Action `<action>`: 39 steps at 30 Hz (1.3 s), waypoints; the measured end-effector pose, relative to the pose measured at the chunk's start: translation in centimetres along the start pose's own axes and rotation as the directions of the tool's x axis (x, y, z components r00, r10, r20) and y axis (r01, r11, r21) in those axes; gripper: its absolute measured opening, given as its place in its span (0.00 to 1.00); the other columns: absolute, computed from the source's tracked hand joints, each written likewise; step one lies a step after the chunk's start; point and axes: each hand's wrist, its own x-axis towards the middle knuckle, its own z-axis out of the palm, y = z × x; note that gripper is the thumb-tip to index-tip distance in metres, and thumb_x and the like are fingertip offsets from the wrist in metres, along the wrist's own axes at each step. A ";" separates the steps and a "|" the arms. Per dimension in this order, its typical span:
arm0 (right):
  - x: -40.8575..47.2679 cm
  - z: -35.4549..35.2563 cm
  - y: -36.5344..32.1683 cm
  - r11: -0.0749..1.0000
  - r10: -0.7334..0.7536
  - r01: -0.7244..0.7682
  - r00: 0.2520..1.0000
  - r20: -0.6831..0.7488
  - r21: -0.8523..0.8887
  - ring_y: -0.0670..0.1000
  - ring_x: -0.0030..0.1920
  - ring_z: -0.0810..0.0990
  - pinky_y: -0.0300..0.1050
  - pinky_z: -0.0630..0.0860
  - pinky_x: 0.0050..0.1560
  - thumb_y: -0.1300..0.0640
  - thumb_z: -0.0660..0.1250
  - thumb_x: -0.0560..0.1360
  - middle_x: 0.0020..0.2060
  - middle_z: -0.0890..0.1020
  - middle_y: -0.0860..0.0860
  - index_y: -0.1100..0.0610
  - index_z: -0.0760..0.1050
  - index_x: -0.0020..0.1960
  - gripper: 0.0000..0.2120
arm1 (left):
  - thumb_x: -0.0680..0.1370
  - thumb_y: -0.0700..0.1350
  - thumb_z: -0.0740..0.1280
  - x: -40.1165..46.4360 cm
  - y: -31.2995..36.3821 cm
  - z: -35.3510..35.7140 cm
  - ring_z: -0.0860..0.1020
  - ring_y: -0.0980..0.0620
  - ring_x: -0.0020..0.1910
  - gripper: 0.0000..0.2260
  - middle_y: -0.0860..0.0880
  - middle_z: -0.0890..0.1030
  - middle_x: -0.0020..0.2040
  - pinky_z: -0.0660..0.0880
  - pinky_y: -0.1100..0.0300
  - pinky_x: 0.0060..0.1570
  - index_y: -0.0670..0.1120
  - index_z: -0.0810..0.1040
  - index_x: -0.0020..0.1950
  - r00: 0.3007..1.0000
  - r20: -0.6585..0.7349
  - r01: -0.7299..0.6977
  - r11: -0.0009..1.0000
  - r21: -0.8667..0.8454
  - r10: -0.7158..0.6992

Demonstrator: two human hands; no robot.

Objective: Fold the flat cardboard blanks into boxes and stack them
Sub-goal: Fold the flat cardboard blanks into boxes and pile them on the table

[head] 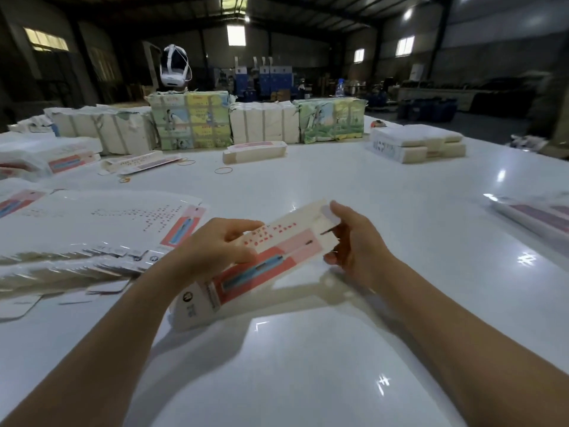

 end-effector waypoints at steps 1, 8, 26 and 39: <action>-0.1 0.1 0.1 0.997 -0.036 0.038 0.999 0.041 -0.065 0.51 0.28 0.77 0.38 0.67 0.21 0.54 0.62 0.78 0.31 0.80 0.55 0.58 0.76 0.41 0.11 | 0.68 0.55 0.66 -0.3 0.0 0.4 0.81 0.63 0.42 0.14 0.69 0.80 0.41 0.75 0.69 0.34 0.77 0.73 0.42 1.000 0.018 -0.003 1.000 0.019 0.003; -0.4 0.4 0.5 0.963 -0.178 0.195 0.979 0.103 -0.189 0.52 0.30 0.79 0.40 0.71 0.24 0.63 0.63 0.77 0.31 0.82 0.54 0.62 0.77 0.45 0.05 | 0.64 0.74 0.55 -0.5 0.2 3.7 0.69 0.55 0.56 0.46 0.52 0.69 0.66 0.73 0.58 0.52 0.52 0.57 0.76 0.966 -0.175 -0.053 0.811 0.582 0.189; -0.7 -0.5 -0.1 0.973 -0.172 0.220 0.898 0.404 -0.074 0.56 0.40 0.84 0.40 0.79 0.29 0.71 0.65 0.71 0.42 0.85 0.55 0.63 0.79 0.50 0.10 | 0.64 0.59 0.76 -1.0 1.0 4.6 0.74 0.44 0.47 0.38 0.42 0.77 0.54 0.67 0.56 0.44 0.40 0.71 0.66 0.767 -0.364 -0.165 0.711 0.684 0.529; -1.2 -0.2 -0.3 0.929 -0.226 0.296 0.930 0.290 -0.224 0.55 0.38 0.85 0.42 0.79 0.29 0.73 0.64 0.73 0.39 0.86 0.53 0.60 0.80 0.46 0.11 | 0.61 0.56 0.78 -1.3 1.6 4.5 0.76 0.40 0.44 0.36 0.39 0.79 0.50 0.72 0.51 0.43 0.37 0.74 0.62 0.764 -0.348 -0.119 0.649 0.751 0.543</action>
